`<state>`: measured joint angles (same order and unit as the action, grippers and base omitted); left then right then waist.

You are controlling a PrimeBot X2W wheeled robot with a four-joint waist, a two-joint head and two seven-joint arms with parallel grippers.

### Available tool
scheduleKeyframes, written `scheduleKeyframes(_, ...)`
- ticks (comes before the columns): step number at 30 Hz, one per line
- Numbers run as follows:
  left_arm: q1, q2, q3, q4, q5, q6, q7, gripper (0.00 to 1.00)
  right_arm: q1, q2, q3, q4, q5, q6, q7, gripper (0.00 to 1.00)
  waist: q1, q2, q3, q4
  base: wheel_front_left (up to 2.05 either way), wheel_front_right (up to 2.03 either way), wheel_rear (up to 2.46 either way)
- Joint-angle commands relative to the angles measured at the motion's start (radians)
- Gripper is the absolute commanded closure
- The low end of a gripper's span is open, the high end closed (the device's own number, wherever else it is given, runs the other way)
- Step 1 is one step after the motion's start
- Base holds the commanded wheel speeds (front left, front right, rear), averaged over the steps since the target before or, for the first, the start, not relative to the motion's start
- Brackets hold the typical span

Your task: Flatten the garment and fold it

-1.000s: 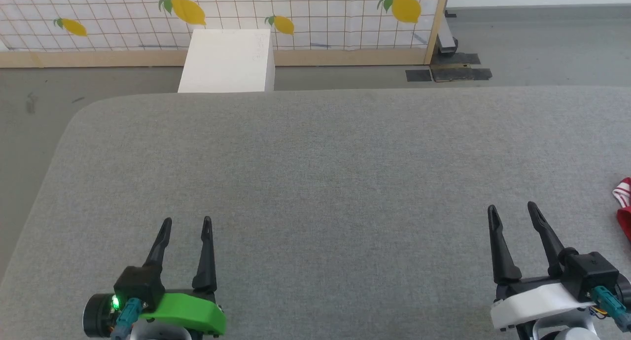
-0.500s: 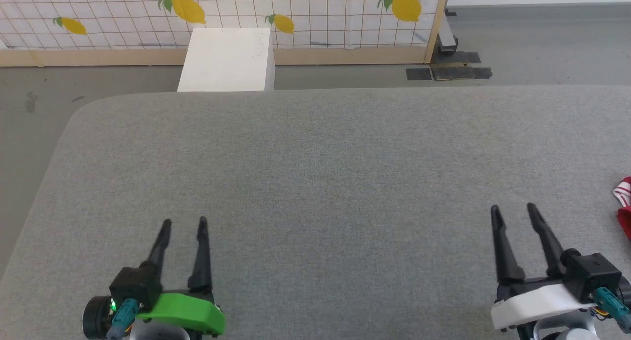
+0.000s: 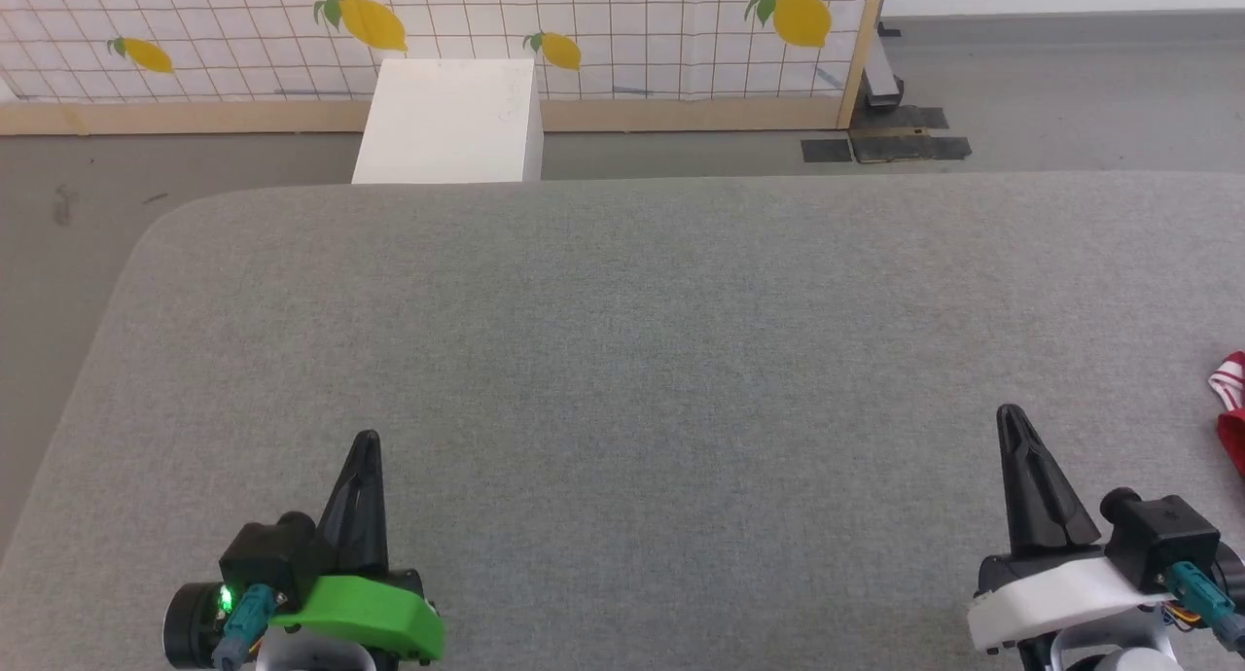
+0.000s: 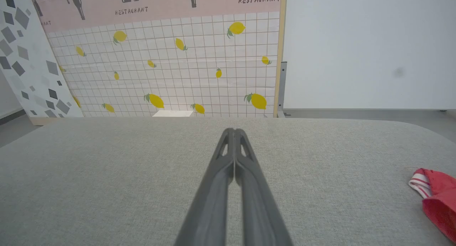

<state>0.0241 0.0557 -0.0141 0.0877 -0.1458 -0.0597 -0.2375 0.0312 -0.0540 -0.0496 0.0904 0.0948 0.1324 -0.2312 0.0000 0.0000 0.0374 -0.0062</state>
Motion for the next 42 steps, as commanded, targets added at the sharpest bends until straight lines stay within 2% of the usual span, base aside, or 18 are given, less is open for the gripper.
scheduleKeyframes(1, -0.003, -0.001, 0.001, -0.007, 0.014, 0.006, 0.008, 1.0, -0.004, 0.001, 0.003, -0.008, -0.01, 0.0, 0.006, 1.0, 0.0, 0.0, -0.001, 0.0, 0.0, 0.0, 0.0)
scheduleKeyframes(42, -0.01, -0.002, 0.006, -0.036, 0.062, 0.026, 0.092, 1.0, -0.014, 0.002, 0.02, -0.038, -0.041, -0.001, 0.088, 1.0, 0.0, 0.0, -0.014, 0.002, 0.0, 0.0, 0.0)
